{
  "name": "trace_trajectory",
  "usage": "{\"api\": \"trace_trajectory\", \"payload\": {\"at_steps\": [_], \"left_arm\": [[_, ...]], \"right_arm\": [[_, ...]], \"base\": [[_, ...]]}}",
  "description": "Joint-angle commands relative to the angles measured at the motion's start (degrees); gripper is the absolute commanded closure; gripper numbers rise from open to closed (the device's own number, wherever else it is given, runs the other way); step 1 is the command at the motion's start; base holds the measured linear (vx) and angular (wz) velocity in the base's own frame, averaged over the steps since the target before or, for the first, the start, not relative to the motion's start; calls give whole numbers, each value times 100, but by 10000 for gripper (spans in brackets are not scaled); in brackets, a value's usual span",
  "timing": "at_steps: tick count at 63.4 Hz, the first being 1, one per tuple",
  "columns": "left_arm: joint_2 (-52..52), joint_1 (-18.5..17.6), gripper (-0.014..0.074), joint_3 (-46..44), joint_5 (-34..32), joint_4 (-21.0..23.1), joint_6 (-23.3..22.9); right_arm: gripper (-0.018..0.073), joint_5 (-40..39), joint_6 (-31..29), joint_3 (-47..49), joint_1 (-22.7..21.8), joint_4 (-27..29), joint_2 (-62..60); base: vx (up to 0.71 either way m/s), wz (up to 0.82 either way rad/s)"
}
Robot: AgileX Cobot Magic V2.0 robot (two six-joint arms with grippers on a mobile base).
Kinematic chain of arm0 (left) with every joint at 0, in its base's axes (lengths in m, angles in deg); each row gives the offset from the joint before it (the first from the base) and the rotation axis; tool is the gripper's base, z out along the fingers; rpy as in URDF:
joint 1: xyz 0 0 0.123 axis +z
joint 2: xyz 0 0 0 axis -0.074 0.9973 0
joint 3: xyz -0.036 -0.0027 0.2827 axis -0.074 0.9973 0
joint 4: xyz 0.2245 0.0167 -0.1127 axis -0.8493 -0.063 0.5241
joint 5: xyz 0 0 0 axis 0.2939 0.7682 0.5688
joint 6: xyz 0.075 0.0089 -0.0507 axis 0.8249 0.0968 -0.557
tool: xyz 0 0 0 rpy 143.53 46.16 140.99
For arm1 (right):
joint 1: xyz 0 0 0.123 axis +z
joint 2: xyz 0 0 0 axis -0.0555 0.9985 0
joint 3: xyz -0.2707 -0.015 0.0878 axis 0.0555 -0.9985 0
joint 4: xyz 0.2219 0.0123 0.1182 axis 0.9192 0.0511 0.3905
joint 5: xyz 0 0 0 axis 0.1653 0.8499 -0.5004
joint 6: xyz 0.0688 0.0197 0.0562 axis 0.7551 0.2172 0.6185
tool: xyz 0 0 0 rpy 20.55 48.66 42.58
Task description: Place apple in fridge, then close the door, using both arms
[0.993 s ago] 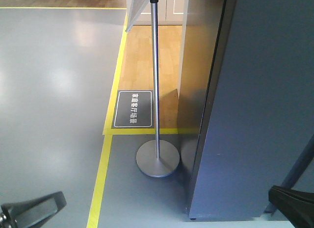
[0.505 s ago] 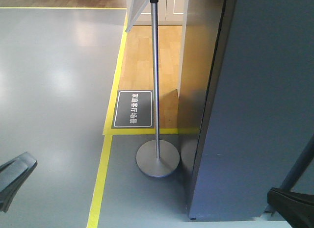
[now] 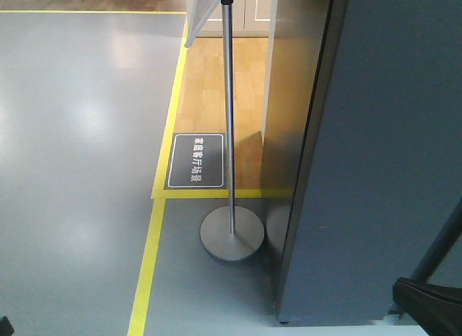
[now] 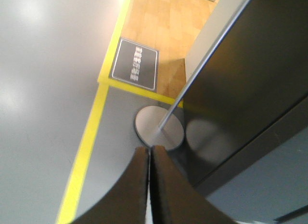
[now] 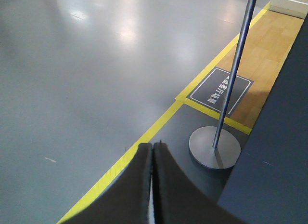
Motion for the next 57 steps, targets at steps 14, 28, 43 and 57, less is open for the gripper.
{"api": "trace_trajectory", "payload": {"at_steps": [14, 28, 43, 57], "left_arm": [[-1608, 5, 603, -129, -82, 79, 1869], [-2347, 5, 603, 463, -4, 225, 2418], [-2725, 409, 603, 413, 347, 227, 2431], [-3062, 756, 603, 448, 361, 227, 2431]], "right_arm": [[566, -137, -73, 137, -15, 262, 40], [566, -137, -73, 137, -15, 262, 40], [566, -138, -73, 137, -15, 261, 40], [566, -138, -73, 137, -15, 261, 40]], "base": [[0, 0], [0, 0], [0, 0], [0, 0]]}}
